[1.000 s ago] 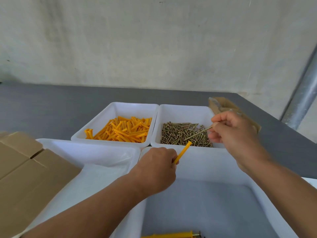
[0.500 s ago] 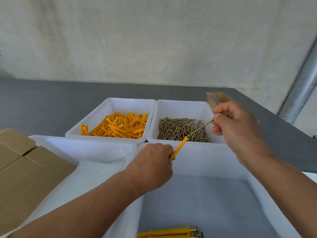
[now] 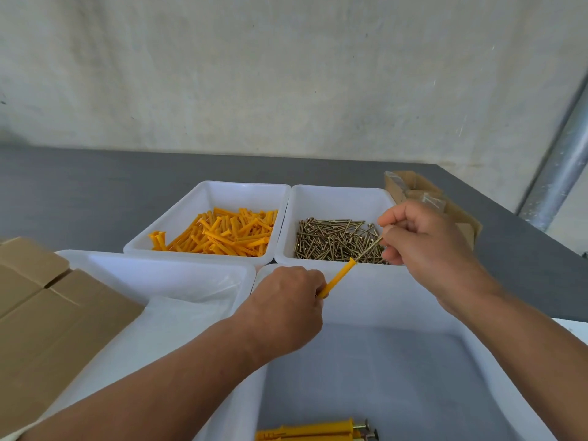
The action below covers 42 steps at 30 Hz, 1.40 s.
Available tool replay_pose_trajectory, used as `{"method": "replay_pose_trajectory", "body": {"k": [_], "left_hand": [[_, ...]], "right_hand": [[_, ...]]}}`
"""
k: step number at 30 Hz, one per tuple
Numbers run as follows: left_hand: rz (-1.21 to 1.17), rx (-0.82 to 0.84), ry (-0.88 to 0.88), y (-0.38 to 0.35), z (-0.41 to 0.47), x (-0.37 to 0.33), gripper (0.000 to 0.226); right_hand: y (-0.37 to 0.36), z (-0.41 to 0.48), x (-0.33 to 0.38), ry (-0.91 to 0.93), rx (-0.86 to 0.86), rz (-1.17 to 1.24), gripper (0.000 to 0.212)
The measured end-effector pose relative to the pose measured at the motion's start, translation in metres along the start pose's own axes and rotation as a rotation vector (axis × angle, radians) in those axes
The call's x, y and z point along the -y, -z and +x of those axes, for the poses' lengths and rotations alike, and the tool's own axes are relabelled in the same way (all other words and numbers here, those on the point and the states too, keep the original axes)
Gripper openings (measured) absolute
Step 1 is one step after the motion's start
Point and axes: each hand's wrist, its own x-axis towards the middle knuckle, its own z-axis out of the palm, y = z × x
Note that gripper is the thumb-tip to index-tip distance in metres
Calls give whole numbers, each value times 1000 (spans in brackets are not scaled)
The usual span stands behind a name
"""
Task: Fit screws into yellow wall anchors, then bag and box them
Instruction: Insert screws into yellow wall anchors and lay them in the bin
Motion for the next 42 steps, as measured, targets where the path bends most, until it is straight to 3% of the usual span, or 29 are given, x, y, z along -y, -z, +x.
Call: {"method": "replay_pose_trajectory", "body": {"k": [8,16,21,28,33,42], "left_hand": [[7,14,-12,-2,0,0,20],[99,114,-33,-3,-1,1,21],[186,229,-90,-2,-4,1,25],[376,534,-205,2,-13,-4,21],[444,710,-215,1,-16,-9,21],[444,810,-271,1,-19,-13,23]], "right_hand": [[-3,-7,3,-19,258,-159,23],[-4,-8,-1,36,517,-501,27],[-1,-11,-4,-19,727,-614,28],[-13,-23,-8,-148,1124,-708,19],[-24,-28,-13,-136,1233,-730,16],[-34,-34,-14,-125,1372,-735,14]]}}
